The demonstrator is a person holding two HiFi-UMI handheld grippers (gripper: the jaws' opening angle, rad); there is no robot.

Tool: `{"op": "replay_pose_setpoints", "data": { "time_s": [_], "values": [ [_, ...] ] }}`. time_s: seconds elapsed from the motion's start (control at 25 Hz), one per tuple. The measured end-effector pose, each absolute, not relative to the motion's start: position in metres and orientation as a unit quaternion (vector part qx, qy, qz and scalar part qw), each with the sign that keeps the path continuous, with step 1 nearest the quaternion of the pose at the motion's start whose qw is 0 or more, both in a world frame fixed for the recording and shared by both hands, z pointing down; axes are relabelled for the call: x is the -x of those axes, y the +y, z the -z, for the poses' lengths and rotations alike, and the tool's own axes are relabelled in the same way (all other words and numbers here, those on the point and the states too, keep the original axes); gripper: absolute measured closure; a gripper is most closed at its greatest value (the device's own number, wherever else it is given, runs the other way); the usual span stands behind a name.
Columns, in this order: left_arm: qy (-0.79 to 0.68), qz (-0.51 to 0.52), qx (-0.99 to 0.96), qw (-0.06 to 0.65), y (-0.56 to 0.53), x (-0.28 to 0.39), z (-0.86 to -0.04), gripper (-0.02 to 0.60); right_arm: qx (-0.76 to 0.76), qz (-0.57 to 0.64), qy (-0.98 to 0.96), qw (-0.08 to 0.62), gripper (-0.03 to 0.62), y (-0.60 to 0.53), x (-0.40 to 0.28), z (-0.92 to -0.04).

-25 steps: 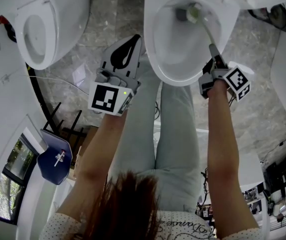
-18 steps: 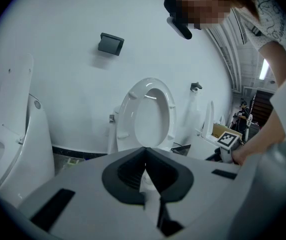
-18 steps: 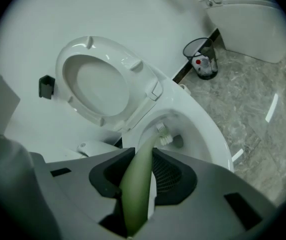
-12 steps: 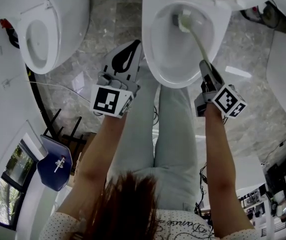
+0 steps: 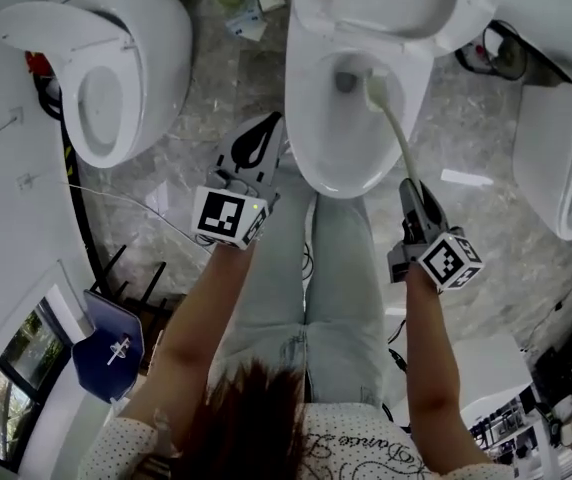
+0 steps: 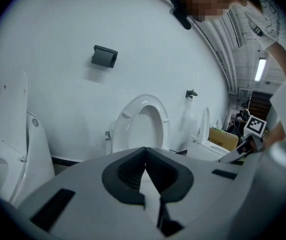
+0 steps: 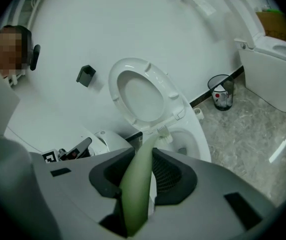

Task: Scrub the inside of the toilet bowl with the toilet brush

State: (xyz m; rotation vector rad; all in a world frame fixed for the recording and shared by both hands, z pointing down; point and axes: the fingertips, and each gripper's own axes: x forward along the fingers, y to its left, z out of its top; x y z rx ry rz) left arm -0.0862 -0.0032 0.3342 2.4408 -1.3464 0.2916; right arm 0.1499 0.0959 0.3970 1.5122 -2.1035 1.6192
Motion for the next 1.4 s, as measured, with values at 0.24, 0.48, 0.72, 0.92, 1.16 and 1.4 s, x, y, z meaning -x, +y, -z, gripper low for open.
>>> {"op": "replay_pose_setpoints", "data": {
  "time_s": [0.24, 0.48, 0.72, 0.92, 1.16, 1.4],
  "values": [
    [-0.461, -0.103, -0.868, 0.156, -0.003, 0.082, -0.291, 0.579, -0.488, -0.489, -0.722, 0.027, 0.474, 0.094, -0.147, -0.332],
    [-0.440, -0.112, -0.882, 0.126, -0.003, 0.075, -0.248, 0.578, -0.488, -0.446, -0.750, -0.001, 0.474, 0.088, -0.151, -0.278],
    [-0.430, -0.108, -0.890, 0.105, -0.002, 0.072, -0.207, 0.578, -0.485, -0.413, -0.771, -0.016, 0.474, 0.084, -0.157, -0.233],
    [-0.423, -0.104, -0.895, 0.099, 0.001, 0.066, -0.182, 0.578, -0.484, -0.372, -0.791, -0.044, 0.474, 0.071, -0.160, -0.190],
    [-0.420, -0.095, -0.898, 0.088, -0.003, 0.061, -0.150, 0.578, -0.478, -0.327, -0.812, -0.074, 0.474, 0.065, -0.157, -0.144],
    [-0.420, -0.087, -0.900, 0.074, -0.012, 0.057, -0.118, 0.578, -0.473, -0.262, -0.836, -0.093, 0.474, 0.055, -0.156, -0.097]
  ]
}}
